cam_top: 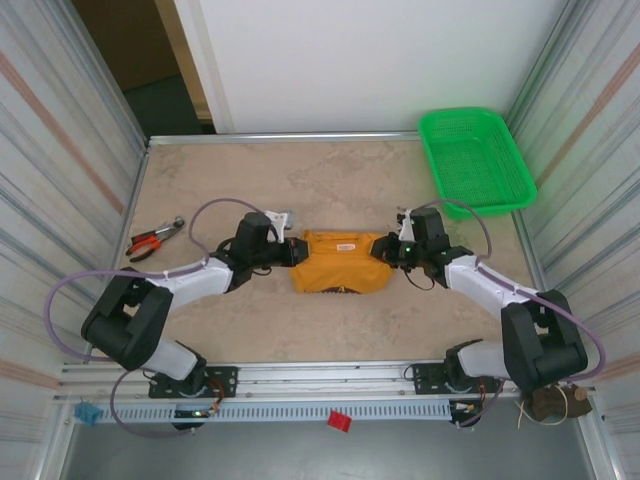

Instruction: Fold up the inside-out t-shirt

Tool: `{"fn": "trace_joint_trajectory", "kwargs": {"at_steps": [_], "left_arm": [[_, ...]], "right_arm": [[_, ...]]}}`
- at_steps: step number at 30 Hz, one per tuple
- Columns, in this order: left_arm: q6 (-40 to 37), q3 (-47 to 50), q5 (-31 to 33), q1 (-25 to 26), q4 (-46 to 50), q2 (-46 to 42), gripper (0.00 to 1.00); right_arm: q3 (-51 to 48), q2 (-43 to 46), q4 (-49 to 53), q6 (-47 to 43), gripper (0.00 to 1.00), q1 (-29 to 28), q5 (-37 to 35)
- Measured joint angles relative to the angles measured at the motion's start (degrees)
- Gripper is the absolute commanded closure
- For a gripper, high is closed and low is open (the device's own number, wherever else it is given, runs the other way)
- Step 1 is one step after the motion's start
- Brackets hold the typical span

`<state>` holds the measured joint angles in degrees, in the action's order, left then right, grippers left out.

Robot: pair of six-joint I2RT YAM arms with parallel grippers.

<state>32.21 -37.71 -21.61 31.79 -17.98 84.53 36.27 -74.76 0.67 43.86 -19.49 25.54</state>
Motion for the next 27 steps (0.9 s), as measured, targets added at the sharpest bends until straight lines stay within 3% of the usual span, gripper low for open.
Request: {"fn": "trace_joint_trajectory", "kwargs": {"at_steps": [10, 13, 14, 15, 17, 20, 23, 25, 27], "left_arm": [[-2.01, -3.87, 6.58, 0.24, 0.09, 9.18, 1.0], [-2.4, -4.17, 8.24, 0.59, 0.09, 12.2, 1.0], [-2.47, -4.2, 8.76, 0.66, 0.15, 12.87, 1.0], [-2.58, -4.33, 9.4, 0.63, 0.52, 13.35, 0.9], [-3.37, -4.74, 11.13, 0.39, 2.08, 13.68, 0.57], [-4.15, -5.7, 13.49, -0.94, 5.31, 12.7, 0.36], [-5.14, -6.75, 14.88, -2.16, 9.68, 8.41, 0.26], [-5.35, -7.87, 15.52, -2.25, 12.31, 4.13, 0.25], [-5.35, -8.98, 15.61, -1.95, 13.99, -0.5, 0.26]], "right_arm": [[4.7, -12.83, -3.61, -2.08, 1.0, -0.35, -4.79], [5.03, -16.41, -4.55, -2.36, 0.78, -0.5, -5.14], [5.46, -17.27, -4.63, -2.51, 0.66, -0.5, -5.16], [5.84, -17.62, -4.68, -2.58, 0.56, -0.5, -5.29], [6.51, -17.38, -4.07, -3.37, 0.43, -0.31, -6.25], [6.91, -14.49, -1.51, -4.52, 0.38, 0.46, -7.69], [6.95, -8.04, 2.69, -5.44, 0.4, 1.29, -9.07], [7.06, -2.69, 4.98, -5.77, 0.46, 1.44, -9.51], [7.1, 1.57, 6.51, -5.81, 0.58, 0.57, -9.57]]}}
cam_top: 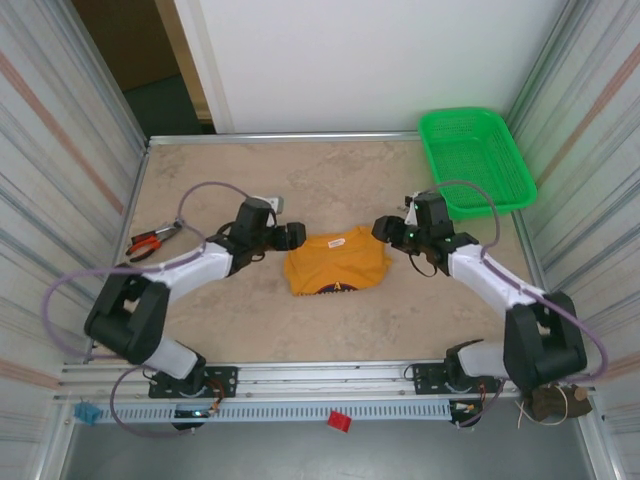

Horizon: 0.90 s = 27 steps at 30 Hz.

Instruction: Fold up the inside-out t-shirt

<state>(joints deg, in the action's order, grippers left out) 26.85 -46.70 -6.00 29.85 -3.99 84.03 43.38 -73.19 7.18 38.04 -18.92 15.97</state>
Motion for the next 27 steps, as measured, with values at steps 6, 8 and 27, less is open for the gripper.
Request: {"fn": "trace_joint_trajectory", "kwargs": {"at_steps": [6, 8, 27], "left_arm": [[5.51, 0.13, -0.9, 7.17, -2.69, -7.67, 0.4], [9.2, 2.75, -2.05, 10.16, -8.07, -5.2, 0.45], [19.17, 8.37, -1.25, 10.01, -21.05, 10.75, 0.42]], "right_arm": [[0.0, 2.54, -0.94, 2.47, 0.87, -7.82, 0.35], [-0.28, -1.07, -4.28, 3.91, 0.95, -9.51, 0.9], [-6.88, -15.41, -21.55, 10.8, 0.86, -1.2, 5.6]]}}
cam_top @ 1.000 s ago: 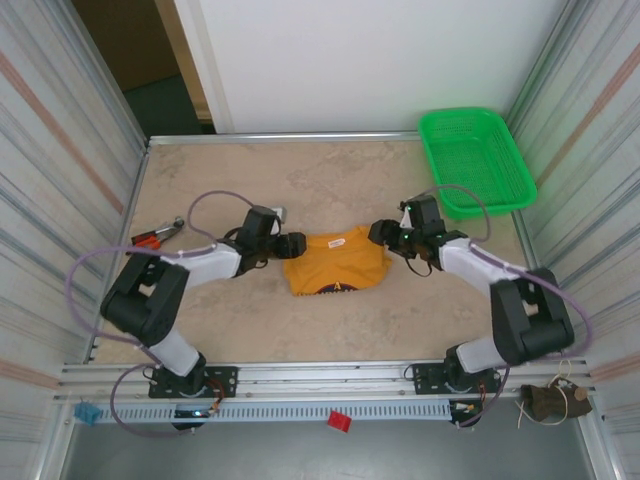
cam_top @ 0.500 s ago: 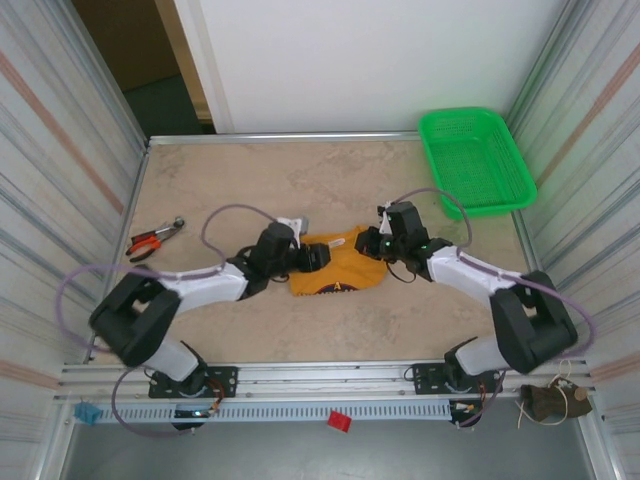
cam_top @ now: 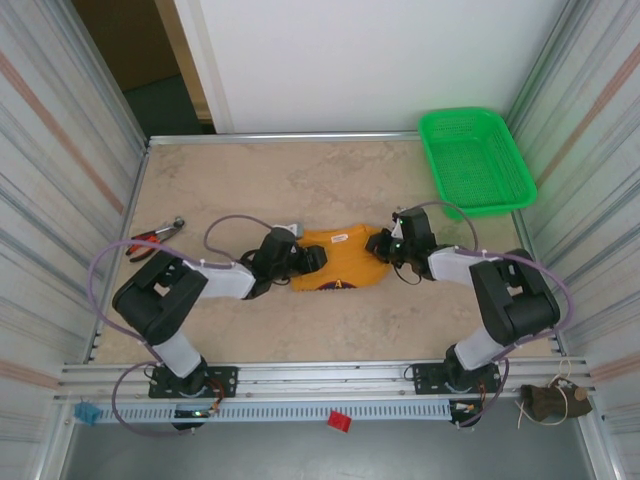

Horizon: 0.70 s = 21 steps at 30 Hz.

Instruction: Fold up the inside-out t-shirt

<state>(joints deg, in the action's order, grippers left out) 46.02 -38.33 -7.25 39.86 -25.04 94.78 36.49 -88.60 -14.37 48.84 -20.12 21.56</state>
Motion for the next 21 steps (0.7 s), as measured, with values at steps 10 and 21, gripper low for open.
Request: {"fn": "trace_joint_trajectory", "kwargs": {"at_steps": [10, 21], "left_arm": [[-1.18, -10.19, -0.42, 2.6, 6.86, -2.14, 0.37], [6.86, -13.53, -1.33, 2.86, 2.89, 11.5, 0.37]], "right_arm": [[2.29, 8.41, 7.72, -3.41, 0.84, -5.2, -1.03], [-1.7, 5.31, 9.09, -2.73, 0.63, -0.2, 0.9]]}}
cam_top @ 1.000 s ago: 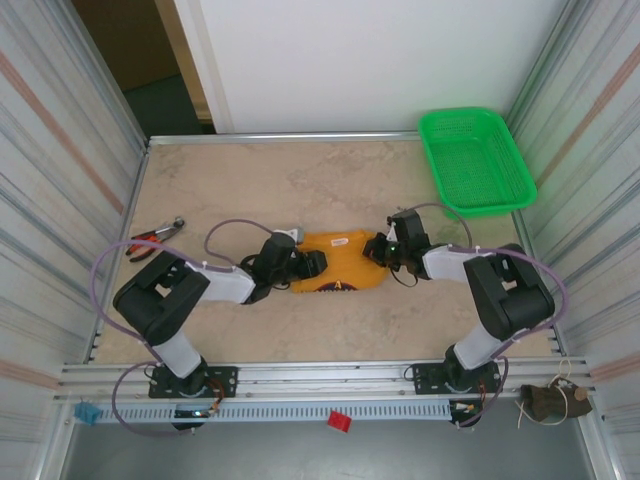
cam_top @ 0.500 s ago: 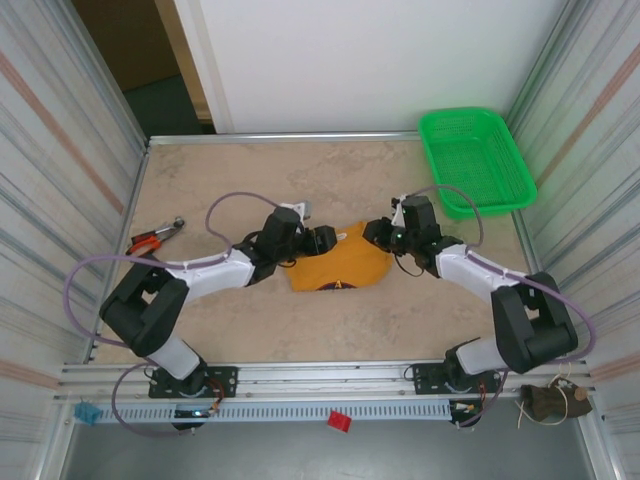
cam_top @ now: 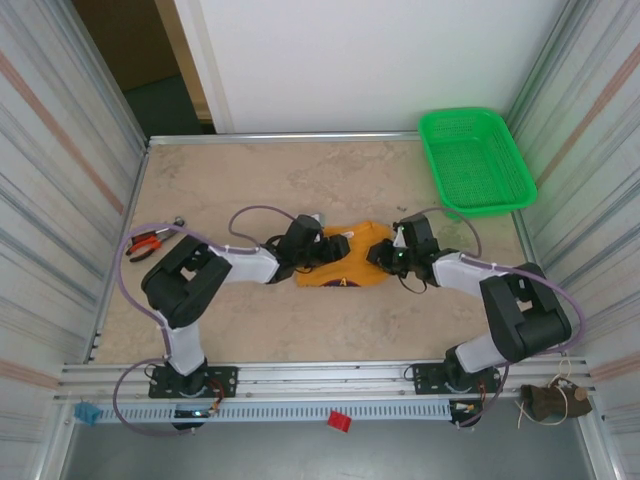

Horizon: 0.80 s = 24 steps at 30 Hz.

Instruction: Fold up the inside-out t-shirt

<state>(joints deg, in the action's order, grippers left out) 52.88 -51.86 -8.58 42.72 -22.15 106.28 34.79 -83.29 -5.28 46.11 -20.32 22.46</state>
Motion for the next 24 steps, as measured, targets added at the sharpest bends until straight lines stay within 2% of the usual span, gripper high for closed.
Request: {"fn": "trace_joint_trajectory", "kwargs": {"at_steps": [3, 5, 7, 11, 16, 22, 24], "left_arm": [[0.83, -0.59, -1.6, -2.32, -0.5, 0.68, 0.37], [0.31, -0.81, -2.82, -5.14, 0.33, 0.66, 0.37], [-1.55, -1.95, -3.98, -9.11, 2.75, 0.63, 0.37], [-7.82, -6.12, -5.2, -19.39, 11.45, 0.68, 0.37], [-15.98, -15.32, -5.09, -30.86, 22.49, 3.43, 0.37], [-22.95, -25.55, -4.46, -38.03, 30.99, 9.22, 0.38], [-24.79, -27.08, -4.55, -39.63, 32.33, 9.9, 0.37]], "right_arm": [[3.82, 5.25, 5.07, -1.16, 0.41, 2.58, 0.61], [7.3, 9.51, 8.37, -2.43, 0.31, 4.52, 1.2], [10.64, 13.55, 10.8, -3.52, 0.25, 6.67, 1.64], [14.27, 19.04, 14.64, -5.07, 0.2, 11.37, 2.36], [14.27, 20.35, 19.56, -6.12, 0.18, 15.5, 2.93], [14.08, 20.39, 23.21, -6.78, 0.17, 17.16, 2.93], [14.08, 20.41, 24.06, -7.34, 0.13, 17.49, 2.86]]}}
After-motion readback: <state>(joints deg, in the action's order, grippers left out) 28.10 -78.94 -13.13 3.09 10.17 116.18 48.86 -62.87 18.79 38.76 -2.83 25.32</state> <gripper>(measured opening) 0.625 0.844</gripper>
